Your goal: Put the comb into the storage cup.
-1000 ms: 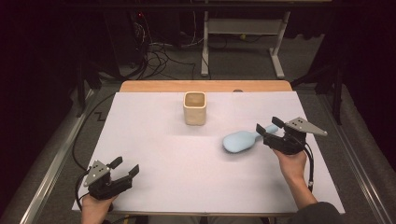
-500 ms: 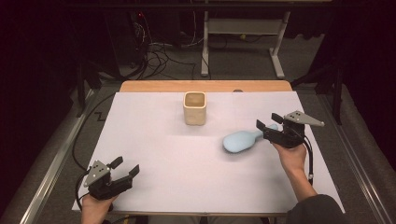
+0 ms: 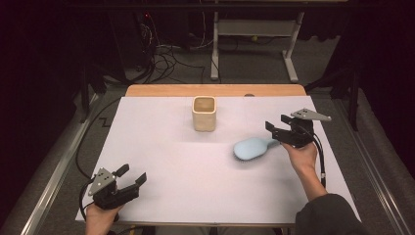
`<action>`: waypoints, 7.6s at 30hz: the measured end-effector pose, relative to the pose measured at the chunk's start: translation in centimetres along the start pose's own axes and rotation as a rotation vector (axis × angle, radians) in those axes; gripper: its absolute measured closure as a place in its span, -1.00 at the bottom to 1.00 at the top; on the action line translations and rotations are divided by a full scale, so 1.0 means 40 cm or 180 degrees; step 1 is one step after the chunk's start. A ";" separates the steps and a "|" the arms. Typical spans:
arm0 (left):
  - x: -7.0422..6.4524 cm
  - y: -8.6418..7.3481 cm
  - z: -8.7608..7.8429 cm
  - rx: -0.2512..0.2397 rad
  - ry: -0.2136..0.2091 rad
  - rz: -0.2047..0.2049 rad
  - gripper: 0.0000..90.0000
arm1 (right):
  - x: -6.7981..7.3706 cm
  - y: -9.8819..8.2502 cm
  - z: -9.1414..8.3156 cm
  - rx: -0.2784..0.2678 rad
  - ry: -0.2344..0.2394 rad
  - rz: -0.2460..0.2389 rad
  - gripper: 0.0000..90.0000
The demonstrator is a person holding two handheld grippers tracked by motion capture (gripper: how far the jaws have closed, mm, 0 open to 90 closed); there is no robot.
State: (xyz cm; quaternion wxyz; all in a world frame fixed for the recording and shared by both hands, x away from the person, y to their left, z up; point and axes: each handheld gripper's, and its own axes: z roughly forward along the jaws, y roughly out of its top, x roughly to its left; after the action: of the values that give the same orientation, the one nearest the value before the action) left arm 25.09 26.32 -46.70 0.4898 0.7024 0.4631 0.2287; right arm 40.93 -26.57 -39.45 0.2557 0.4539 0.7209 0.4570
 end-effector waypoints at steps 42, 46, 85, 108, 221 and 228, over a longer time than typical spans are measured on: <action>-0.004 0.000 0.000 -0.0001 -0.0019 0.0039 -0.42 | -0.062 0.084 0.138 0.1937 -0.0277 -0.0006 0.79; -0.005 0.000 0.000 0.0005 -0.0023 0.0047 -0.42 | -0.057 0.082 0.156 0.2052 -0.0295 -0.0099 0.95; -0.007 -0.001 -0.001 0.0014 -0.0054 0.0061 -0.41 | -0.048 0.041 0.201 0.2575 -0.0295 -0.0218 1.00; -0.009 0.000 0.004 0.0032 -0.0048 0.0046 -0.41 | -0.046 -0.002 0.123 0.2503 -0.0070 -0.0109 1.00; -0.009 0.001 -0.003 -0.0011 -0.0034 0.0034 -0.41 | 0.028 -0.082 -0.018 0.2087 0.0128 -0.0003 0.50; -0.004 0.002 -0.009 -0.0069 0.0028 -0.0009 -0.42 | 0.026 -0.081 -0.040 0.1885 0.0000 0.0029 0.14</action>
State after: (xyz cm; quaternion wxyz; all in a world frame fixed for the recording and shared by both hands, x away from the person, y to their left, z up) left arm 24.78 26.32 -46.45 0.4957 0.6954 0.4636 0.2361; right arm 37.82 -26.90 -41.57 0.1101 0.5121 0.8208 0.2279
